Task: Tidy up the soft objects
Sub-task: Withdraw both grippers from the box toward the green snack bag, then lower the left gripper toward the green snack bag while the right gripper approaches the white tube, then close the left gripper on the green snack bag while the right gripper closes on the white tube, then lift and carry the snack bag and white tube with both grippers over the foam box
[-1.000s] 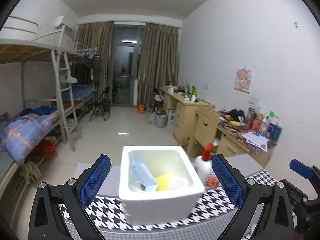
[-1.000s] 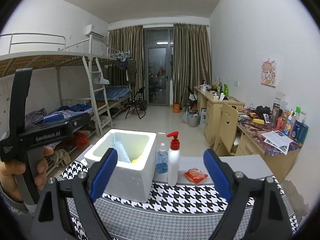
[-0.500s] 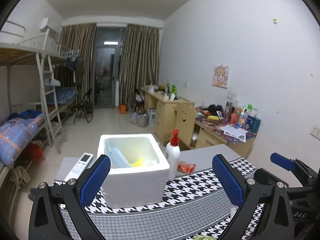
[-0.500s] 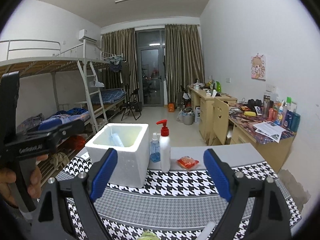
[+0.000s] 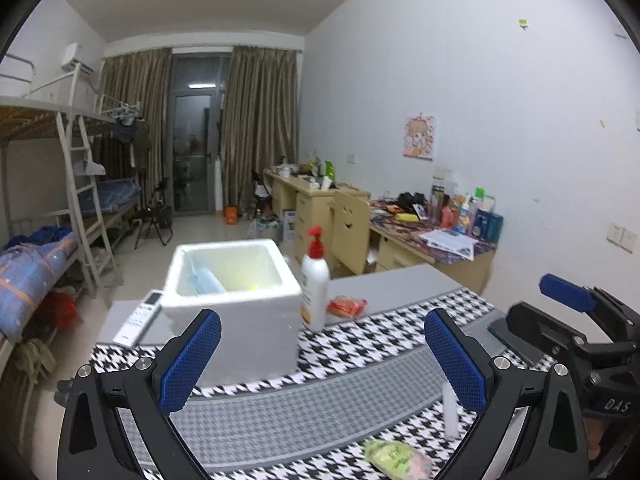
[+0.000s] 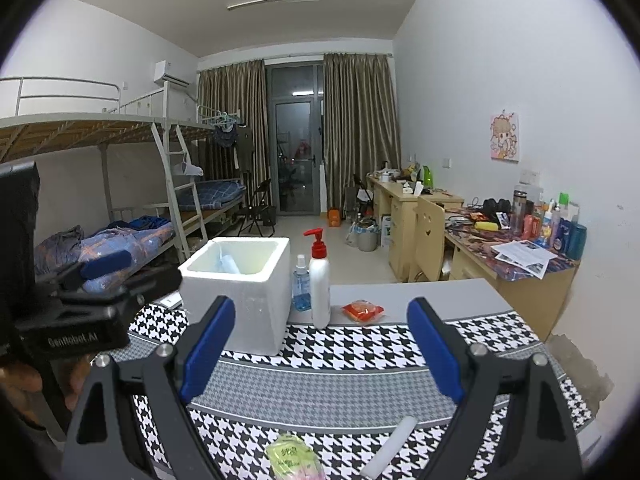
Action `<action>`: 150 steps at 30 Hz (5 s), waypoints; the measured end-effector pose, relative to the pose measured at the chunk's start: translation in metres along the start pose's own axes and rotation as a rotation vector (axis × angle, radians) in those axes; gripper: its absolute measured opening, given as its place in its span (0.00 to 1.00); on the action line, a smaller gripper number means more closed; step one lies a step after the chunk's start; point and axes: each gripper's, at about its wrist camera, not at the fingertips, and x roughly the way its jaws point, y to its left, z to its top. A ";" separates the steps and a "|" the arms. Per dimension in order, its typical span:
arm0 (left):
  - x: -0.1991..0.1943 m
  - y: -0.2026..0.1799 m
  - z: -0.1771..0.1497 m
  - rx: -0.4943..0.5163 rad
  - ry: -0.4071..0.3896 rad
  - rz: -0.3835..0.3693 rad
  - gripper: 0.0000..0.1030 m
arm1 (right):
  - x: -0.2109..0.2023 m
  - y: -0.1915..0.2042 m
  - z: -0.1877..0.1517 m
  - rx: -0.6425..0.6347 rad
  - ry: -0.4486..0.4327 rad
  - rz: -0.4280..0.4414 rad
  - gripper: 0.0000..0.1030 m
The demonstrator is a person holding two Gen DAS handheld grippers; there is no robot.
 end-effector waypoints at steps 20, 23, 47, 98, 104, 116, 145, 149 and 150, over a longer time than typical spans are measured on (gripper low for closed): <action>0.015 -0.041 -0.065 0.025 0.069 0.047 0.99 | -0.014 -0.033 -0.052 0.023 0.038 -0.082 0.88; 0.020 -0.041 -0.075 -0.002 0.081 0.077 0.99 | -0.016 -0.034 -0.061 0.020 0.041 -0.097 0.88; 0.058 -0.062 -0.134 -0.036 0.244 0.112 0.99 | 0.013 -0.053 -0.117 0.079 0.169 -0.134 0.88; 0.100 -0.081 -0.172 0.031 0.437 0.084 0.39 | 0.072 -0.090 -0.153 0.130 0.384 -0.099 0.88; 0.094 -0.070 -0.172 0.008 0.433 0.095 0.38 | 0.080 -0.078 -0.158 0.107 0.420 -0.113 0.88; 0.085 -0.068 -0.175 0.015 0.430 0.096 0.38 | 0.092 -0.070 -0.159 0.113 0.459 -0.149 0.88; 0.084 -0.072 -0.175 0.021 0.430 0.095 0.38 | 0.090 -0.072 -0.156 0.180 0.501 -0.083 0.13; 0.084 -0.071 -0.174 0.019 0.431 0.095 0.38 | 0.086 -0.074 -0.154 0.182 0.489 -0.083 0.11; 0.083 -0.071 -0.173 0.018 0.428 0.096 0.38 | 0.085 -0.075 -0.154 0.180 0.487 -0.087 0.11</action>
